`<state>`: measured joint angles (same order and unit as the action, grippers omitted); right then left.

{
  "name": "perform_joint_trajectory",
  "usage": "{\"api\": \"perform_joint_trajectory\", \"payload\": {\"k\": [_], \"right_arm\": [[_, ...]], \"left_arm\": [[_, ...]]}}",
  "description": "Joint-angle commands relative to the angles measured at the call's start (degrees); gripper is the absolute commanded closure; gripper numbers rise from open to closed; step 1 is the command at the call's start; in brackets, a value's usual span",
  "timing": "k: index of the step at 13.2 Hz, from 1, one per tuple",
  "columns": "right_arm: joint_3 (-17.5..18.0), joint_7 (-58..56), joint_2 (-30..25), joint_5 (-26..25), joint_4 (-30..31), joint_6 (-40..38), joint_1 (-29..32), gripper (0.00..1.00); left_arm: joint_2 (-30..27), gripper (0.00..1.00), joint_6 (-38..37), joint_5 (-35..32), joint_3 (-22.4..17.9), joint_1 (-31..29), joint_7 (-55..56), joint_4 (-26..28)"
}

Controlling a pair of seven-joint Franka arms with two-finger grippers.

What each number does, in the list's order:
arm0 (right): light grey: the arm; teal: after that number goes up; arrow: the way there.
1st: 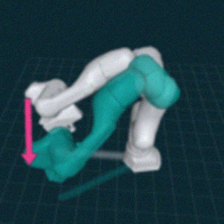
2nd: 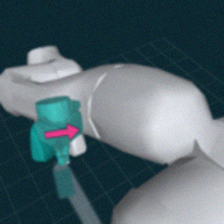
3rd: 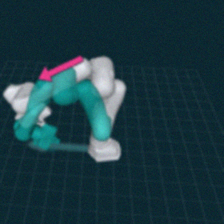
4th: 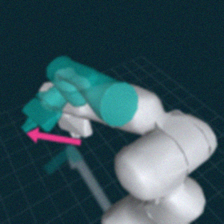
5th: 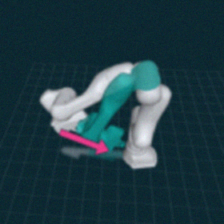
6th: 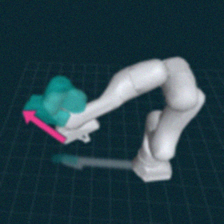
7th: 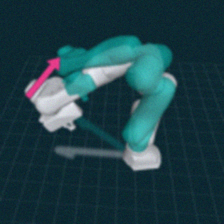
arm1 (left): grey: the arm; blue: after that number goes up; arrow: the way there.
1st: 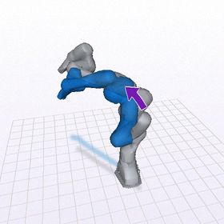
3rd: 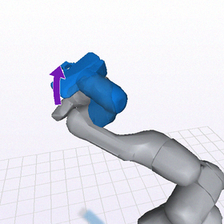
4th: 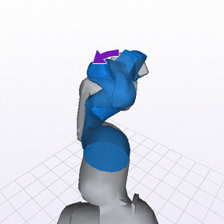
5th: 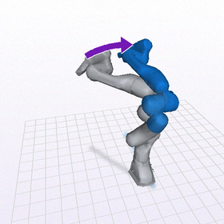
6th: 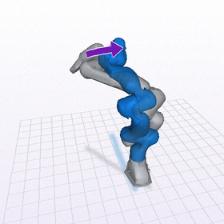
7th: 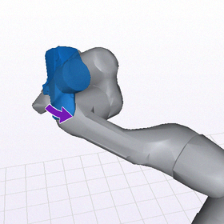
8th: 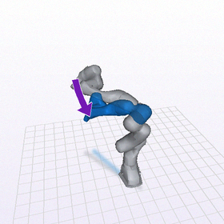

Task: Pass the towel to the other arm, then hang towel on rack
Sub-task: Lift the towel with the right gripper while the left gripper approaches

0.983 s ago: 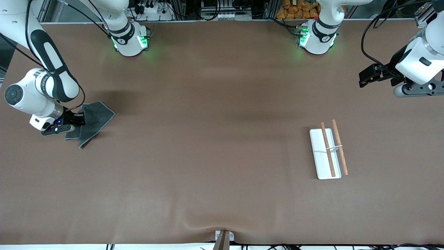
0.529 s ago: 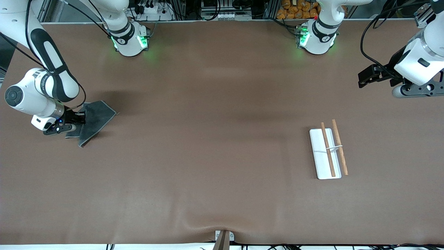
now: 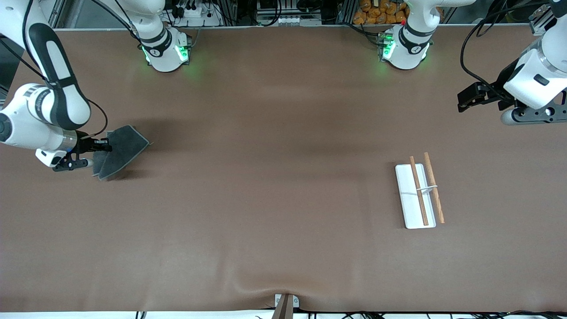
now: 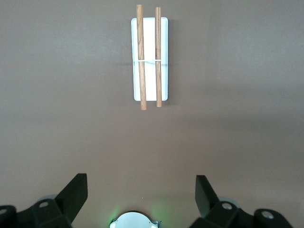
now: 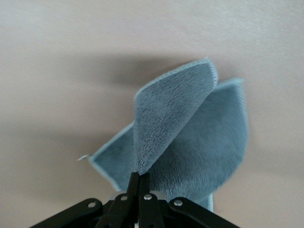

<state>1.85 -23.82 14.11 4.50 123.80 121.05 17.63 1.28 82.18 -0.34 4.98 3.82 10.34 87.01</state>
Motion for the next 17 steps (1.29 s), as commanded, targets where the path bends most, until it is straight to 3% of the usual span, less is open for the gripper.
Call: {"api": "perform_joint_trajectory", "payload": {"k": [1, 3, 6, 8, 10, 12, 17], "right_arm": [[0.0, 8.6, -2.2, 3.0, -3.6, -9.0, -3.1, 1.00], [0.0, 18.3, -5.1, 5.3, -3.9, -12.5, -7.2, 1.00], [-0.1, 33.4, -5.6, 13.4, -9.7, -21.3, -12.5, 1.00], [0.0, 46.5, -5.6, 15.4, -13.1, -23.7, -17.2, 1.00], [-0.1, 58.5, -5.6, 18.8, -16.2, -24.5, -22.4, 1.00], [-0.1, 67.6, -5.1, 26.4, -18.1, -24.3, -24.9, 1.00], [-0.2, 90.7, -3.6, 35.1, -26.7, -23.6, -33.3, 1.00]], "left_arm": [[-0.1, 0.00, -0.7, 0.7, -0.1, 0.0, -0.9, -0.5], [0.0, 0.00, -0.7, 0.7, -0.1, 0.1, -0.9, -0.4], [-0.1, 0.00, -0.8, 0.7, -0.1, -0.2, -0.9, -0.4], [0.0, 0.00, -0.7, 0.7, -0.1, -0.1, -0.9, -0.5], [0.3, 0.00, -0.6, 0.6, -0.1, 0.7, -0.5, -0.9], [1.4, 0.00, -0.5, 0.7, 0.4, 2.9, 0.3, -1.1], [4.6, 0.00, 4.9, 2.8, 0.8, 9.4, 7.7, -1.2]]}}
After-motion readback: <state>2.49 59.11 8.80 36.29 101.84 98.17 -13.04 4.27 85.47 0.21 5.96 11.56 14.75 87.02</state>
